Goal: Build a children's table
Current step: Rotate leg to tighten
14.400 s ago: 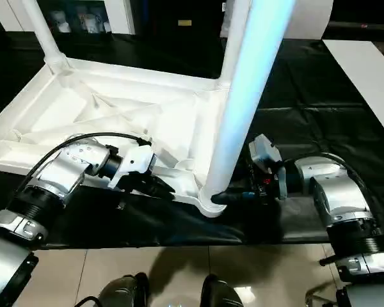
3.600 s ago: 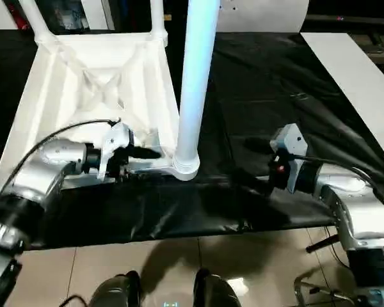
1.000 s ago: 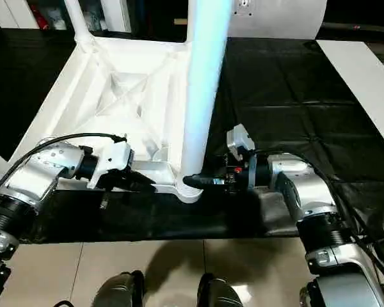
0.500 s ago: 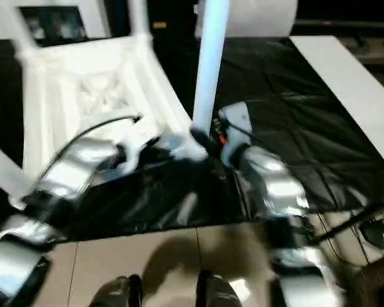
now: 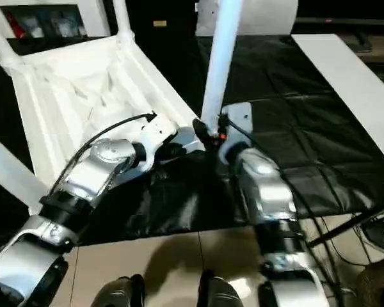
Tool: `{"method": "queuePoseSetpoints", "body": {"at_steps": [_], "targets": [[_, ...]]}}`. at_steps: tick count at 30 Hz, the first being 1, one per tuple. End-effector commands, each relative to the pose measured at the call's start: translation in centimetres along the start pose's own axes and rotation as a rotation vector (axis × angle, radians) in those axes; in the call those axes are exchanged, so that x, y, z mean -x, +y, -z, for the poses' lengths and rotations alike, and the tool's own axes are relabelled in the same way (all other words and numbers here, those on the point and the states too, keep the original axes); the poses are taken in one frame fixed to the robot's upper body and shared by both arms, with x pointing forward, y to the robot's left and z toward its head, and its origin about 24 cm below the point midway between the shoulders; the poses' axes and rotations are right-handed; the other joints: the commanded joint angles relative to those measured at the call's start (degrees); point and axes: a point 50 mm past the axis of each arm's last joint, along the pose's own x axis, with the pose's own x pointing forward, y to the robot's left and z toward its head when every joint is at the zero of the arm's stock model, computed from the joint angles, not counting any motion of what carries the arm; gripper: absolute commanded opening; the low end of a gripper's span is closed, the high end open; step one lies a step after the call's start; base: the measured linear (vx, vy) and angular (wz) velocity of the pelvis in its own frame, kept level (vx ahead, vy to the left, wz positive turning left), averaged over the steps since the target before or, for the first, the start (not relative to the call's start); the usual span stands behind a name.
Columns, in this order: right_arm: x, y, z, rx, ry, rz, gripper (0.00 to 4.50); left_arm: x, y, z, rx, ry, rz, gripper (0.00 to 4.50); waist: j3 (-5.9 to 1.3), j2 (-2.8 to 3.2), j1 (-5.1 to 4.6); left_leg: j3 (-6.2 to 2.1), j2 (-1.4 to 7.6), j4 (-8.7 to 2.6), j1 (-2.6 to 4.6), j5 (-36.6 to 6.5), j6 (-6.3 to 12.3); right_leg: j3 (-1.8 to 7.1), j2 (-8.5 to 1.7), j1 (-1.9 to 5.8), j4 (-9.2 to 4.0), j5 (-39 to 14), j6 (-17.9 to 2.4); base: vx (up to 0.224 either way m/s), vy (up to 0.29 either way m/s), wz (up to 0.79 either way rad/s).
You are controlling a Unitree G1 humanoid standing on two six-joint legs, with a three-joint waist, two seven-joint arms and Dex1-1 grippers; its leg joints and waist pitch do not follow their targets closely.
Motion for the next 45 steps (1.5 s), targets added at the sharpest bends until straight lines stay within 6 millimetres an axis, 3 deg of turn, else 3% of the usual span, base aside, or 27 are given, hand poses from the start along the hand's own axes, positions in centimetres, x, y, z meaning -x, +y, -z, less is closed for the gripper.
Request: {"method": "queuePoseSetpoints", "body": {"at_steps": [1, 3, 5, 7, 9, 15, 19, 23, 24, 27, 29, 33, 45], "targets": [[0.8, -0.6, -0.5, 0.011, -0.021, -0.049, 3.79, 0.3, -0.6, -0.1, -0.027, -0.074, 0.080, 0.00, -4.69, -0.80, 0.41, -1.58, 3.10, -4.30, 1.18, -14.7, 4.50, 3.53, -4.78, 3.03, -3.84, -24.5, -8.2, 0.032, -0.053, 0.05], [1.9, -2.4, -0.9, 0.057, 0.006, -0.092, 3.88, 1.2, -0.7, 0.7, -0.028, -0.074, 0.151, 0.00, -4.64, -1.16, 0.64, -1.39, 2.98, -4.18, 1.26, -13.8, 4.72, 3.65, -4.68, 2.94, -3.91, -26.1, -7.7, 0.032, -0.060, 0.05], [2.5, -3.1, -1.3, 0.083, 0.026, -0.161, 3.96, 1.7, -0.8, 1.0, -0.054, -0.084, 0.212, 0.00, -4.81, -1.15, 0.93, -1.30, 2.88, -4.04, 1.12, -12.7, 5.43, 3.61, -4.65, 3.04, -3.79, -27.0, -7.4, 0.033, -0.058, 0.04], [3.1, -3.5, -1.6, 0.114, 0.047, -0.241, 4.29, 2.2, -0.9, 1.3, -0.073, -0.086, 0.269, 0.00, -5.23, -1.19, 1.35, -1.15, 3.01, -3.93, 1.01, -9.6, 6.78, 3.51, -4.34, 3.18, -3.24, -22.9, -8.2, 0.017, -0.028, 0.02], [3.6, -3.6, -1.8, 0.142, 0.073, -0.330, 4.29, 2.7, -1.0, 1.5, -0.089, -0.077, 0.326, 0.00, -5.41, -1.16, 1.69, -1.16, 3.29, -3.73, 0.64, -6.9, 7.92, 3.47, -4.12, 3.21, -2.34, -18.6, -9.7, 0.000, 0.000, 0.00], [4.8, -2.9, -1.9, 0.172, 0.160, -0.650, 4.42, 4.2, -1.0, 2.1, -0.173, -0.042, 0.505, 0.00, -5.25, -1.08, 2.35, -1.20, 3.64, -3.66, 0.62, -8.6, 8.10, 3.28, -4.11, 3.07, -2.08, -19.5, -10.6, 0.000, 0.000, 0.00], [5.1, -2.5, -1.9, 0.142, 0.184, -0.777, 4.03, 4.8, -1.2, 1.9, -0.199, -0.039, 0.600, 0.00, -5.22, -1.18, 2.14, -1.24, 3.86, -3.69, 0.67, -9.1, 7.49, 3.36, -4.21, 2.93, -1.96, -19.8, -11.4, 0.000, 0.000, 0.00], [5.5, -2.1, -1.7, 0.116, 0.223, -0.891, 3.74, 5.5, -1.2, 2.1, -0.239, -0.005, 0.675, 0.00, -4.98, -1.34, 2.25, -1.21, 3.88, -3.80, 0.68, -9.8, 6.90, 3.46, -4.38, 2.89, -2.19, -21.4, -11.1, 0.000, 0.000, 0.00], [5.5, -2.0, -1.6, 0.111, 0.226, -0.910, 3.53, 5.6, -1.2, 2.1, -0.244, -0.001, 0.682, 0.00, -4.91, -1.40, 2.23, -1.25, 3.92, -3.86, 0.71, -10.2, 6.52, 3.48, -4.38, 2.86, -2.23, -22.2, -10.8, 0.000, 0.000, 0.00], [5.6, -1.8, -1.6, 0.100, 0.232, -0.949, 3.48, 5.6, -1.1, 2.0, -0.251, -0.002, 0.691, 0.00, -4.88, -1.37, 2.28, -1.29, 4.04, -3.91, 0.86, -10.4, 5.78, 3.54, -4.38, 2.76, -2.20, -22.4, -11.1, 0.000, 0.000, 0.00], [5.6, -1.6, -1.6, 0.091, 0.234, -0.975, 3.13, 5.6, -0.9, 2.0, -0.256, -0.003, 0.690, 0.00, -4.87, -1.47, 2.29, -1.30, 4.09, -3.92, 0.85, -10.1, 5.62, 3.61, -4.39, 2.77, -2.09, -21.5, -11.5, 0.000, 0.000, 0.00], [5.7, -1.5, -1.6, 0.082, 0.239, -1.001, 3.01, 5.5, -0.8, 1.9, -0.255, -0.006, 0.686, 0.00, -4.86, -1.57, 2.37, -1.26, 4.03, -3.87, 0.83, -10.2, 5.71, 3.64, -4.47, 2.88, -2.08, -21.0, -11.9, 0.000, 0.000, 0.00], [5.4, -0.5, -1.5, 0.039, 0.197, -1.017, 2.03, 5.1, -0.3, 2.0, -0.221, -0.002, 0.610, 0.00, -4.68, -1.68, 2.46, -1.32, 3.99, -3.96, 0.82, -10.5, 5.10, 3.64, -4.54, 2.85, -2.29, -23.1, -11.2, 0.000, 0.000, 0.00]]}}
